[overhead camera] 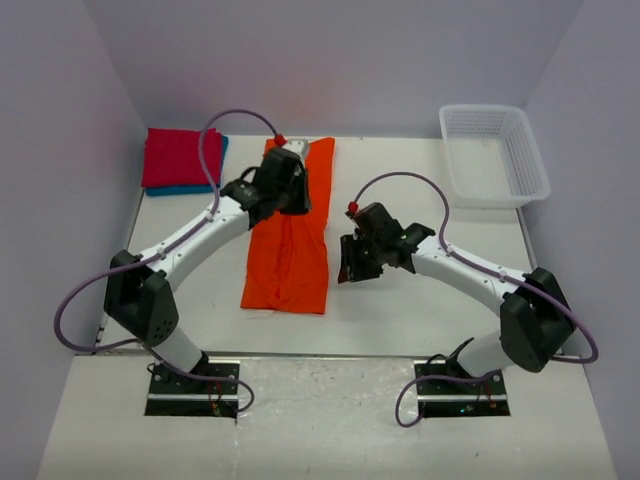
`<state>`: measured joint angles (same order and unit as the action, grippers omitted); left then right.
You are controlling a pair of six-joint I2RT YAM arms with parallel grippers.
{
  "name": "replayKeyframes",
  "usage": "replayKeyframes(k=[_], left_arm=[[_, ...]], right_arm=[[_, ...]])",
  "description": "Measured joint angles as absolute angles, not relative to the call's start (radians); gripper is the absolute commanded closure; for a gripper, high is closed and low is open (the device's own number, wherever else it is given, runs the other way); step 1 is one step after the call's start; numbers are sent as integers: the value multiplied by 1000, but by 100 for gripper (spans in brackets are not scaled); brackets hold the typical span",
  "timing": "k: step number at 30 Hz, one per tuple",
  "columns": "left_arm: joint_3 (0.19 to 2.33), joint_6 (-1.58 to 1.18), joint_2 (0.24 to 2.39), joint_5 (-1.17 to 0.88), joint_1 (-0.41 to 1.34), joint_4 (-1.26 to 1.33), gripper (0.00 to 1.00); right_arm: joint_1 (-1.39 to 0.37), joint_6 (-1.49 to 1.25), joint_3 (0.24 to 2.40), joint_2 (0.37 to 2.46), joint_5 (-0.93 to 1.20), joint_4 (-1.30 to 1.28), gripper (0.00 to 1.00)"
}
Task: Fold and stack the t-shirts
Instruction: Rotate the tshirt 90 degrees
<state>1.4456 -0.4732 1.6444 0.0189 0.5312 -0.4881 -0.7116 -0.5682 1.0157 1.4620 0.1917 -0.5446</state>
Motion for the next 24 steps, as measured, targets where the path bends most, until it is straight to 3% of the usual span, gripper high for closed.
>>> replayKeyframes(k=[6, 14, 24], left_arm=[[1196, -579, 1546, 237, 791, -626, 77], [962, -752, 1422, 408, 833, -759, 77], [922, -830, 1455, 434, 942, -784, 72]], right_arm=[[-712, -565, 985, 1441, 185, -542, 54], [-712, -573, 904, 1269, 134, -556, 49], [-712, -572, 866, 1201, 106, -561, 44]])
